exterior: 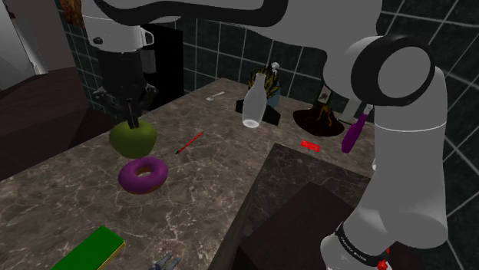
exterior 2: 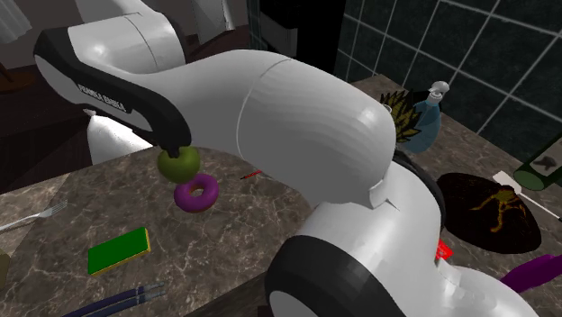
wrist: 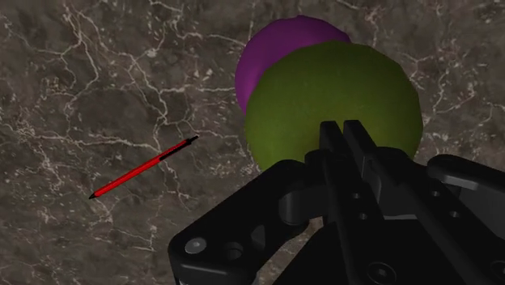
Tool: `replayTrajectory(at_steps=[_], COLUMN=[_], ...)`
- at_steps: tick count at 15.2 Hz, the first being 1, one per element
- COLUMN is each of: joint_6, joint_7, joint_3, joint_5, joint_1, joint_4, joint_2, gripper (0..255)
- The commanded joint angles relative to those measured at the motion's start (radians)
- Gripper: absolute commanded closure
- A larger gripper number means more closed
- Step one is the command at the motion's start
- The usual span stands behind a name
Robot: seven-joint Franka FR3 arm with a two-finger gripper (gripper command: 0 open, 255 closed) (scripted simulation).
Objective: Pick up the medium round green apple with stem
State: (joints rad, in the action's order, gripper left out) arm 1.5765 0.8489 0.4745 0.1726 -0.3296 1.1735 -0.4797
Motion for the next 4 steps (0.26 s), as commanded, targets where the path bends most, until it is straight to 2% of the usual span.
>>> replayTrajectory(at_steps=[1, 4], joint_6=[-0.039, -0.058], joint_7=[0.0, 0.0], joint_3=[-0.001, -0.001], joint_5=[0.005, 0.008], joint_1=[-0.01, -0.016], joint_4=[-0.053, -0.079], joint_2=[-0.014, -0.02], gripper=[255, 255])
